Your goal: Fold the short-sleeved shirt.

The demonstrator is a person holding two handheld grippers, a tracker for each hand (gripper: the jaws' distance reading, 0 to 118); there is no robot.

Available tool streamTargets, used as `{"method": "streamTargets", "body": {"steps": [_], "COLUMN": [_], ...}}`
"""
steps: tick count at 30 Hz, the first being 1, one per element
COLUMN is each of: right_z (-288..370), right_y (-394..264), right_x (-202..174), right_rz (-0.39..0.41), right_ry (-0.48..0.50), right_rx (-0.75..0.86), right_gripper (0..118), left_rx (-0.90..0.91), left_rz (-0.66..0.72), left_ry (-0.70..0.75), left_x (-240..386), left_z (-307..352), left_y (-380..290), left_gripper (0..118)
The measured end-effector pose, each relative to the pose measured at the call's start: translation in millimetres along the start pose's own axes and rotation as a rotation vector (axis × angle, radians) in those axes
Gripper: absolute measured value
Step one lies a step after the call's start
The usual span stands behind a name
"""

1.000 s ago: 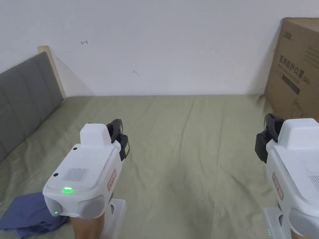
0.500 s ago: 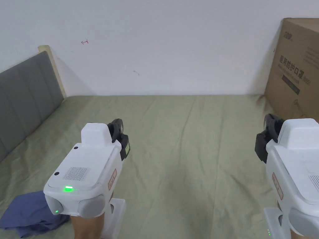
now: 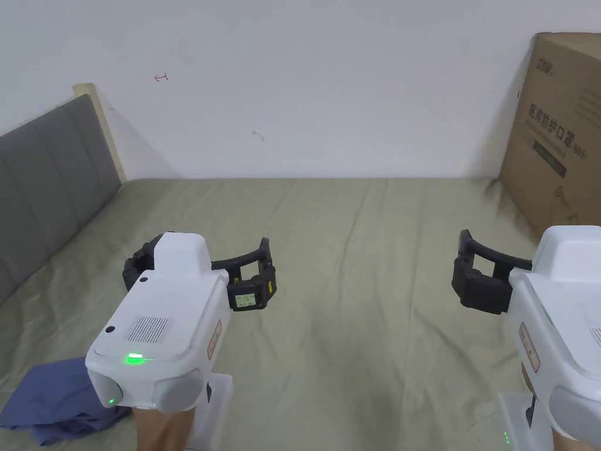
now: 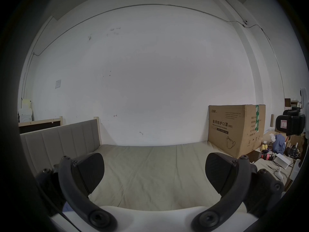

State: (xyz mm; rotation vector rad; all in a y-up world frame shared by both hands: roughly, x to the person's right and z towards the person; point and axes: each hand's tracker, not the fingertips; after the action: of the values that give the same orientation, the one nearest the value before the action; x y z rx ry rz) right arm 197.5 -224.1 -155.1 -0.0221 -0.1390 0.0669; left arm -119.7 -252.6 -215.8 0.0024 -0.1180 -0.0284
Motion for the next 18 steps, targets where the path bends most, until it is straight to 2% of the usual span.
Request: {"method": "streamTargets", "body": {"steps": [4,18], "right_z": [-1.4,0.9], "right_y": [-0.3,0.1], "right_x": [2.4,2.9], "right_rz": [-0.014,-0.006], "right_ry": [-0.004,-0.006], "right_rx": [-0.01,0.005], "right_gripper": [118,118], "left_rx": [-0.002,0.01], "left_rz": [0.008,0.006], "left_ry": [0.001,0.003], "left_x": [0.4,0.3], "left_z": [-1.0,0.4], "left_y": [1.0,3.3], "left_gripper": [118,118]}}
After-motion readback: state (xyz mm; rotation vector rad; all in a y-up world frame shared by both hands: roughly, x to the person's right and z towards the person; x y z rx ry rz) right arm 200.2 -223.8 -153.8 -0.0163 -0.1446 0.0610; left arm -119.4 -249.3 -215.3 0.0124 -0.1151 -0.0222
